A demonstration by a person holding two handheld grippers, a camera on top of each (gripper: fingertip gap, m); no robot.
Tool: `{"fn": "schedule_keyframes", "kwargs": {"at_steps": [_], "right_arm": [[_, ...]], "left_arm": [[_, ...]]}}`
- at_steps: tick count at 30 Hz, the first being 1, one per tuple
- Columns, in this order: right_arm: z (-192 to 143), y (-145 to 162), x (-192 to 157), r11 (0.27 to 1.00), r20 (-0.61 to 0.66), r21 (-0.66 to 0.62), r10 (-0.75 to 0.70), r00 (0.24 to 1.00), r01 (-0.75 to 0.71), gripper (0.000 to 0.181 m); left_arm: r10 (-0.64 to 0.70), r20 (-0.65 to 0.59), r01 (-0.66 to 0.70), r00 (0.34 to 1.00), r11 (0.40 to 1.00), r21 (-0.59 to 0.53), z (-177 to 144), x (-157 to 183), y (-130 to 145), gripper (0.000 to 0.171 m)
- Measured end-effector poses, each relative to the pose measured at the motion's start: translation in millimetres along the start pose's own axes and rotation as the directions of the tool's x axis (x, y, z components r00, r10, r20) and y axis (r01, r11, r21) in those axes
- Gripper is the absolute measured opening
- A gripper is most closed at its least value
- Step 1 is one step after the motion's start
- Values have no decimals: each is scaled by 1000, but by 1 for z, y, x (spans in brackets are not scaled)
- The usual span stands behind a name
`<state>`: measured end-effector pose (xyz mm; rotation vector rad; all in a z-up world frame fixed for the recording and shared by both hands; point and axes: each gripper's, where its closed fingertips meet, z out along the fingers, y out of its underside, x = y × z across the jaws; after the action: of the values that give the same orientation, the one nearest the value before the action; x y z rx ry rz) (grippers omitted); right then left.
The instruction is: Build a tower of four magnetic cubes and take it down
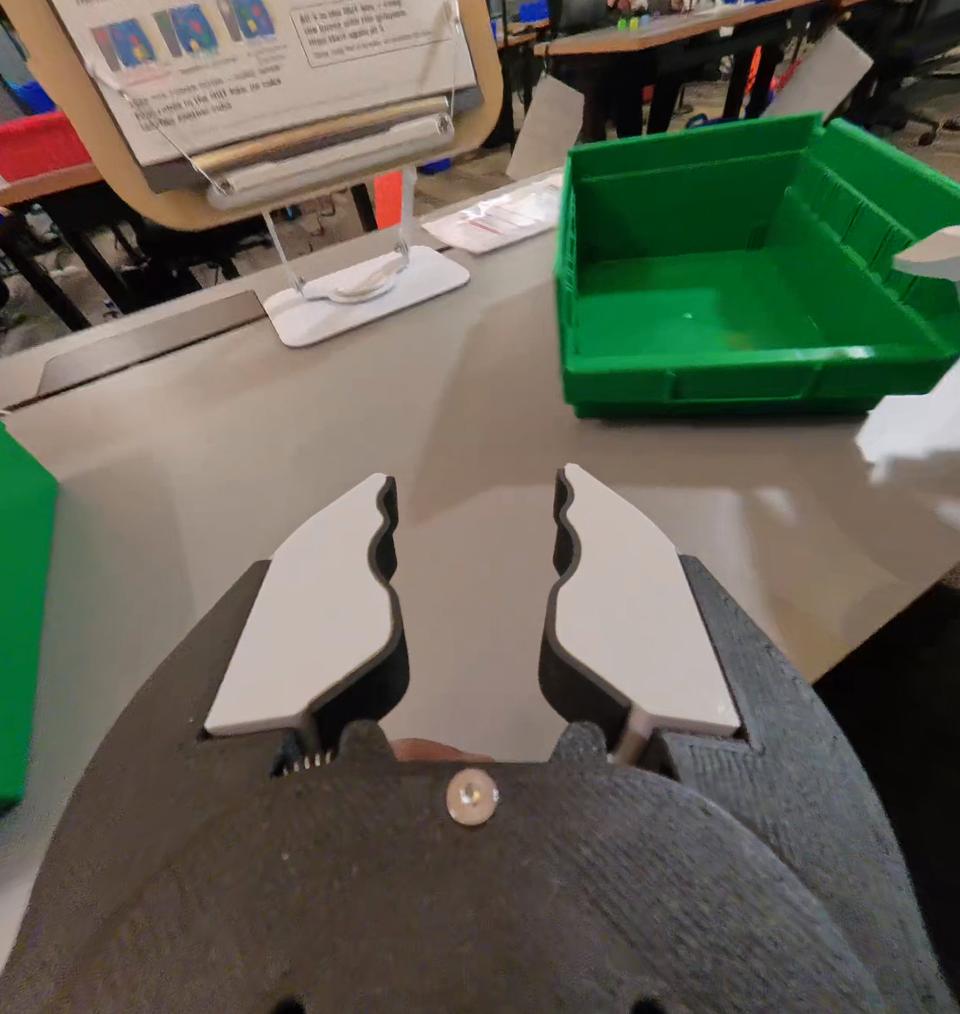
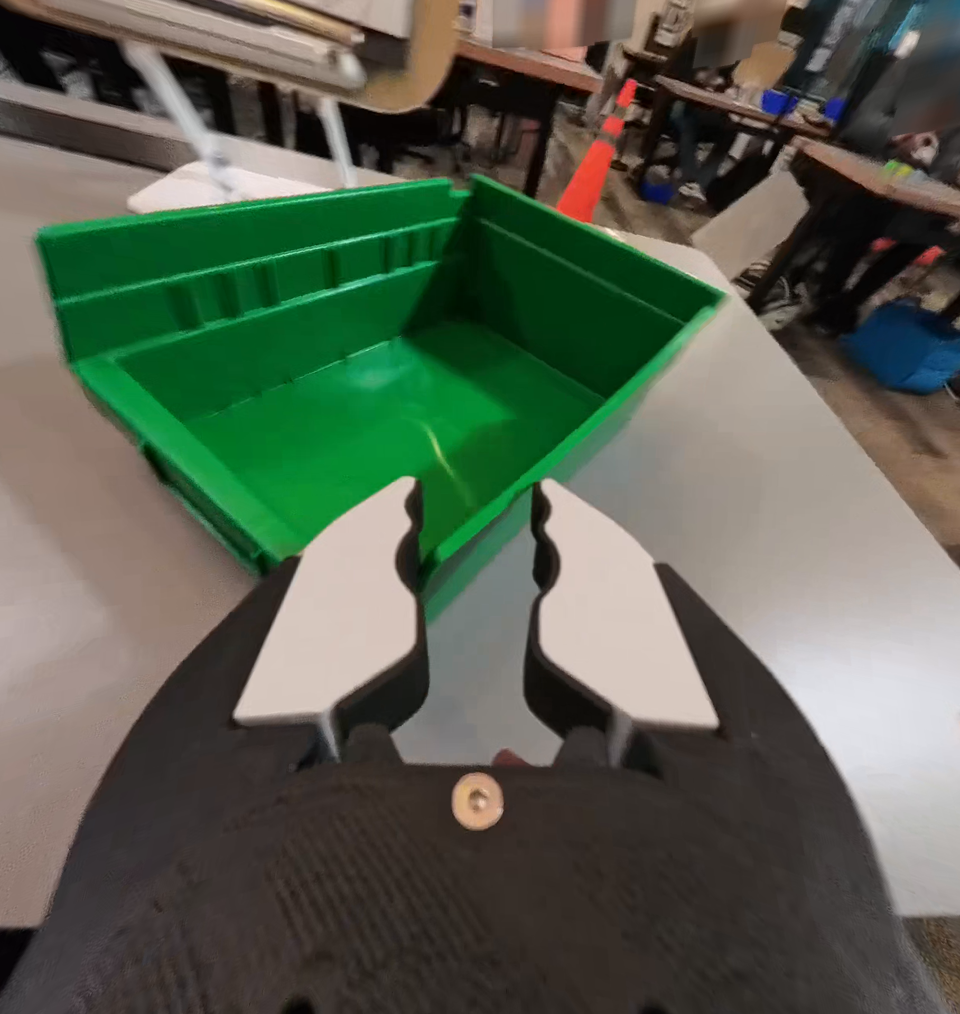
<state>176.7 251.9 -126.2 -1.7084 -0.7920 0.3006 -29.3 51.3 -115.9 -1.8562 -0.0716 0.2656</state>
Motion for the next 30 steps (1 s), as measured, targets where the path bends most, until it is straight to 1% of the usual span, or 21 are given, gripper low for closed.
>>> {"fn": "schedule_keyframes", "kwargs": {"at_steps": [1, 2, 4, 6, 8, 10, 11, 18, 23, 25, 28, 30], "right_arm": [[3, 3, 14, 1000, -9, -9, 17, 1000, -17, 30], [6, 7, 33, 1000, -44, -24, 10, 999, -11, 23], [13, 14, 77, 998, -127, -54, -18, 992, 12, 11], [19, 21, 117, 998, -176, -63, 7, 984, -18, 10], [24, 25, 142, 996, -158, -68, 48, 986, -59, 11], [29, 25, 157, 996, -101, -57, 67, 993, -73, 10], [31, 27, 164, 996, -93, -60, 66, 993, -72, 11], [40, 33, 204, 999, -113, -51, 5, 994, -11, 11], [41, 37, 221, 995, -121, -34, 94, 988, -99, 10], [40, 38, 225, 991, -145, -36, 119, 982, -125, 11], [39, 40, 237, 994, -261, -45, 87, 961, -103, 17], [39, 40, 240, 996, -305, -49, 57, 951, -75, 19]], "left_arm": [[-9, 8, 9, 1000, 1000, 25, 1, -5, -8, 57], [-31, 7, 30, 999, 998, 50, 1, -9, -13, 56], [-66, 3, 66, 998, 996, 54, 5, -15, -5, 52], [-115, -36, 115, 993, 993, -13, 11, -13, 6, 53], [-163, -63, 162, 985, 987, -12, 13, -11, 3, 52], [-185, -78, 187, 980, 982, 12, 12, -8, 0, 50], [-186, -87, 187, 979, 982, 7, 12, -7, 1, 51], [-171, -104, 171, 980, 985, -3, 13, -2, 2, 50], [-177, -125, 177, 976, 984, -11, 13, 3, 3, 50], [-168, -131, 168, 977, 986, -14, 13, 5, 4, 50], [-148, -136, 147, 979, 989, -18, 13, 9, 4, 50], [-136, -137, 134, 981, 991, -22, 14, 11, 5, 50]]}}
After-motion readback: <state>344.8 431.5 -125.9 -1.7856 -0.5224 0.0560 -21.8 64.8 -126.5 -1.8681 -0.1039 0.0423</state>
